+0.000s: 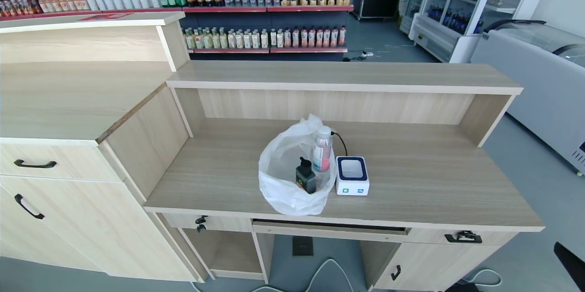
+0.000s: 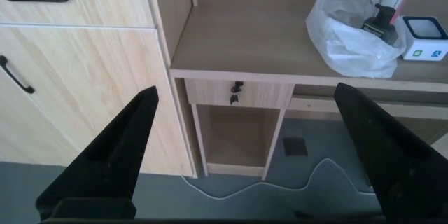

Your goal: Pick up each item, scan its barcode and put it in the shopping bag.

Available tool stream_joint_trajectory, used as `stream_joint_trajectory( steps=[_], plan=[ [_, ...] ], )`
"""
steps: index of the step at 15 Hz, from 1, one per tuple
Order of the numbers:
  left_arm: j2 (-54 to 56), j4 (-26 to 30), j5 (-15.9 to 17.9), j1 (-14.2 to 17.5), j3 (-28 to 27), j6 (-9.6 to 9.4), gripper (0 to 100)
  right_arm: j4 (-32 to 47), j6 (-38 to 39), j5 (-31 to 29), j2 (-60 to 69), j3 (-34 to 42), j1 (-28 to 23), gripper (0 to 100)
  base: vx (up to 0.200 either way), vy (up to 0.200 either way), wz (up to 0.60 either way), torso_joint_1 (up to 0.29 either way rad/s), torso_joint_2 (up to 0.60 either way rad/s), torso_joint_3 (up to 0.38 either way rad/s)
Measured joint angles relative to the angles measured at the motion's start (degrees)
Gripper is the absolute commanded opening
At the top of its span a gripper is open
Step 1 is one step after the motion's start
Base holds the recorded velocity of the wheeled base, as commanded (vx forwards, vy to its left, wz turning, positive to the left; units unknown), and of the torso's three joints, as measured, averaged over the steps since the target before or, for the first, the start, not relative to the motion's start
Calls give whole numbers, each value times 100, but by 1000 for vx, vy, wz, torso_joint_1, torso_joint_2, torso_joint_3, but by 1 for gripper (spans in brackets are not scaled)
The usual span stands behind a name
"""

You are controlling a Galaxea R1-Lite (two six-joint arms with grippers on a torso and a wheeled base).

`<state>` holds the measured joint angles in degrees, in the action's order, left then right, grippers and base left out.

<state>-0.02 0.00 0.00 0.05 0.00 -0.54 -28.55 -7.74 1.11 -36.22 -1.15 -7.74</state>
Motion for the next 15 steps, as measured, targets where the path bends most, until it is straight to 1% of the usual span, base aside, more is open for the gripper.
stream_joint_trajectory(
  steps=[3,5,7,11,15],
  plan=[
    [0,0,0,2,0,0,100,1529,0,11,1409,85,188,100,0,0,0,0,0,0],
    [0,0,-2,5,0,0,100,2352,13,44,2271,104,306,100,0,0,0,0,0,0],
    [0,0,-2,0,0,0,100,2527,77,77,2776,110,474,100,0,0,0,0,0,0],
    [0,0,-5,2,0,0,100,2844,525,34,3368,115,734,100,0,0,0,0,0,0],
    [0,0,-2,2,0,0,100,2862,569,28,3601,115,796,100,0,0,0,0,0,0]
  ],
)
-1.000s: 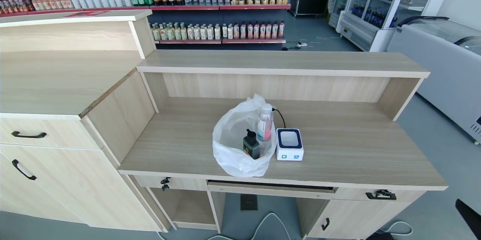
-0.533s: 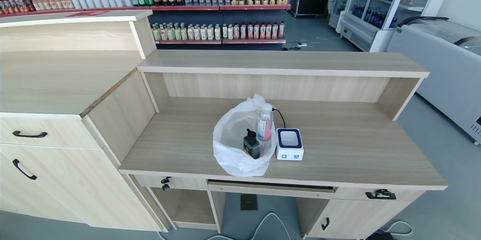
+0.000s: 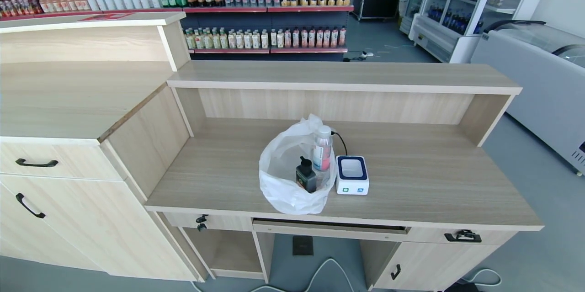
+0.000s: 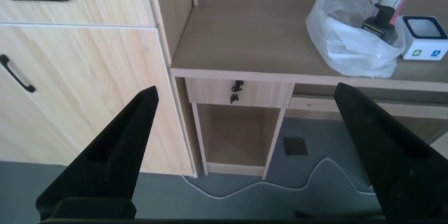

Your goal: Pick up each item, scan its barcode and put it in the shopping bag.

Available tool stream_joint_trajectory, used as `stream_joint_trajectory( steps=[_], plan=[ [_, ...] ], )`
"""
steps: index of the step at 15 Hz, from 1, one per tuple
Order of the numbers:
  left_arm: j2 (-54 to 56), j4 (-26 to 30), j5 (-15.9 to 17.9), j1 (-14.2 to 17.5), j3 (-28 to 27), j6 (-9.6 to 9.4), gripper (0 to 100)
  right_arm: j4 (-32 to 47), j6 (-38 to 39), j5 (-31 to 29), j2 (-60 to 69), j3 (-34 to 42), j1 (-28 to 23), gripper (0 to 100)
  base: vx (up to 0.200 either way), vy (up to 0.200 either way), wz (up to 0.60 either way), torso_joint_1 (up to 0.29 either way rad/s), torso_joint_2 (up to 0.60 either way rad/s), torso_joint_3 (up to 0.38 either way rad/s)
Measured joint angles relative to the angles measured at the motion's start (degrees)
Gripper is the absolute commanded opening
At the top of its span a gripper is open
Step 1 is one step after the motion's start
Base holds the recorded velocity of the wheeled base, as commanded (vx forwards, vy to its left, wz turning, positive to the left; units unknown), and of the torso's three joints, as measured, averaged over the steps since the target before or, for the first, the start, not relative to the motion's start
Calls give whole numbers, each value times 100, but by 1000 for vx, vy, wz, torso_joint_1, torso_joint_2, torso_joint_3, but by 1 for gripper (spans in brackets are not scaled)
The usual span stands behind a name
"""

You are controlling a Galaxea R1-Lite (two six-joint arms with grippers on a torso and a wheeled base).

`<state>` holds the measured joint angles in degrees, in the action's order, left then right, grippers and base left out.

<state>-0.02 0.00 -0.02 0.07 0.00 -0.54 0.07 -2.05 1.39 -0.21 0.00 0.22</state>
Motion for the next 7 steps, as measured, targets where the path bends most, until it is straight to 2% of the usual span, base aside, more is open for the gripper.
stream_joint_trajectory(
  steps=[7],
  plan=[
    [0,0,2,0,0,2,100,0,5,-6,39,0,2,100,0,0,0,0,0,0]
  ],
)
